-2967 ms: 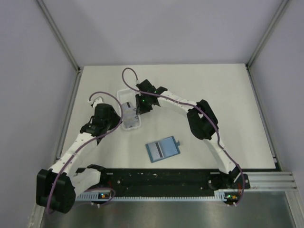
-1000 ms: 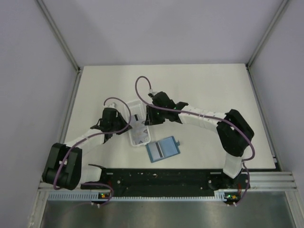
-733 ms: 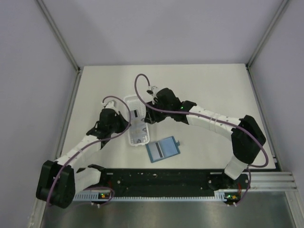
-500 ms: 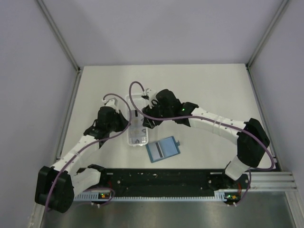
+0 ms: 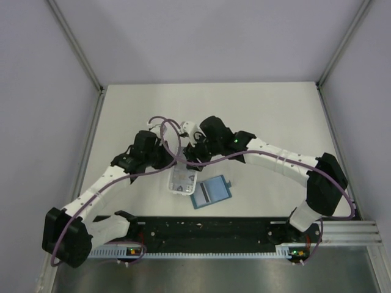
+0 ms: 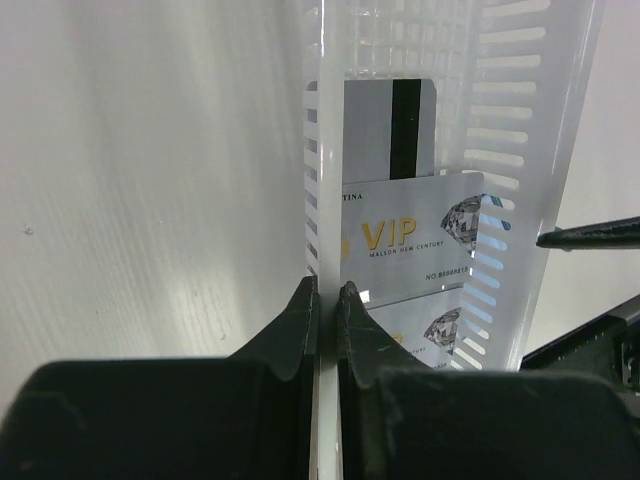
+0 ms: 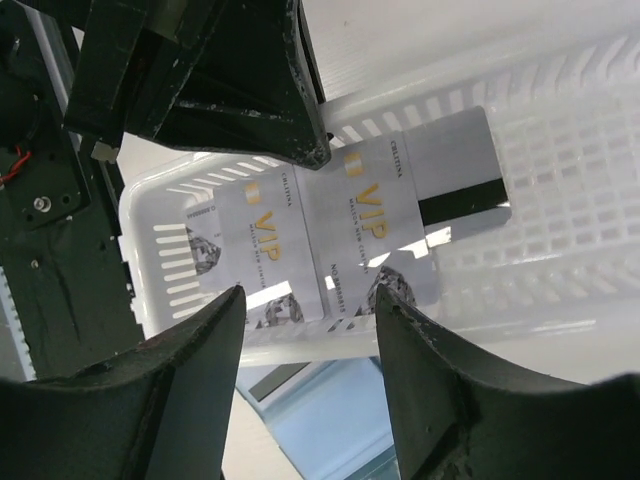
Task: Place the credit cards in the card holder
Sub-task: Pick up the credit card from the storage box.
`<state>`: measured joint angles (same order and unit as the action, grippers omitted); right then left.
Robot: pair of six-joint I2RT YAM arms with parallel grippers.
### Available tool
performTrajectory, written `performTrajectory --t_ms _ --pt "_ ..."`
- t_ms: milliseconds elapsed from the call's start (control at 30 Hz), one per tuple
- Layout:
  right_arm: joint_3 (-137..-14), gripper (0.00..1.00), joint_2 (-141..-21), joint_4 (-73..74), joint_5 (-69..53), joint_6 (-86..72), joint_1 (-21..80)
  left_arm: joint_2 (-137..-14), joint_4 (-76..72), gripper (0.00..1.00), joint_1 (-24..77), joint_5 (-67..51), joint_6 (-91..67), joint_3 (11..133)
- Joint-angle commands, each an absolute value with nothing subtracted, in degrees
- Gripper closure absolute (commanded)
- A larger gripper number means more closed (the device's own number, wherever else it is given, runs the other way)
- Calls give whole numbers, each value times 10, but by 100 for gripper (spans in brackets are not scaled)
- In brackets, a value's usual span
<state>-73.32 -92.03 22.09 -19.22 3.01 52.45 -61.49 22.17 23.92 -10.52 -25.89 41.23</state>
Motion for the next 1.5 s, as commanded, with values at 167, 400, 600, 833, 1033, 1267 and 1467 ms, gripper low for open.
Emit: performTrajectory --t_ms 167,400,600,833,1033,1267,1467 --pt "-775 46 -938 259 -154 90 533 -635 258 100 271 -85 -239 463" --pt "-783 46 -972 274 -132 101 533 -633 264 100 287 -86 -232 475" --pt "-789 47 -994 273 -132 105 533 -631 264 100 302 -97 -226 483" --pt "-790 48 -1012 273 -134 111 537 -627 258 100 305 -114 -225 484" --pt "-780 52 -1017 273 -141 107 537 -613 240 100 304 -123 -234 483" --pt "-774 57 -1025 276 -177 100 536 -592 203 100 304 -120 -254 473" --pt "-776 59 -1030 286 -205 98 537 -577 184 100 303 -104 -260 468"
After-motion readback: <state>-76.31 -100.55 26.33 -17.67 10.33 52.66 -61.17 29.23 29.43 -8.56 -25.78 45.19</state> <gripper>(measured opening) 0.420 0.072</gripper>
